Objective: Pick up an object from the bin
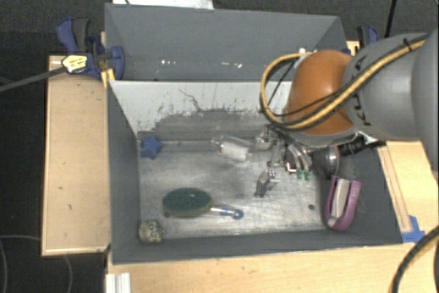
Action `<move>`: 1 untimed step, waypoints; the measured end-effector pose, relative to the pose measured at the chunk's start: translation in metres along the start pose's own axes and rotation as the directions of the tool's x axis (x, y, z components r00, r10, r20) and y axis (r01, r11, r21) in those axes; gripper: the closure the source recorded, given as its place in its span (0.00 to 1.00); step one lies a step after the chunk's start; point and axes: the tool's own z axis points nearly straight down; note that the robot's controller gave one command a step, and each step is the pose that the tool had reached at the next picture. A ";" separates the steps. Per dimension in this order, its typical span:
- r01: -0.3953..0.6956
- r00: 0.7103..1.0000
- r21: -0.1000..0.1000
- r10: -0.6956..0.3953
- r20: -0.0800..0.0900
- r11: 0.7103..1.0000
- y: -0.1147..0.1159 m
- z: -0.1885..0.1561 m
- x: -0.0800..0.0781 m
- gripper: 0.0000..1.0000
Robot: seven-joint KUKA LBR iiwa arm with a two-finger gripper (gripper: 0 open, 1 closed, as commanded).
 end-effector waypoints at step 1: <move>0.157 0.988 0.000 -0.157 0.006 0.988 0.093 -0.012 -0.007 0.00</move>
Offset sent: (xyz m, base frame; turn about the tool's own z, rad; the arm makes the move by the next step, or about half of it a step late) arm 0.0133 0.0876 0.0112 -0.1482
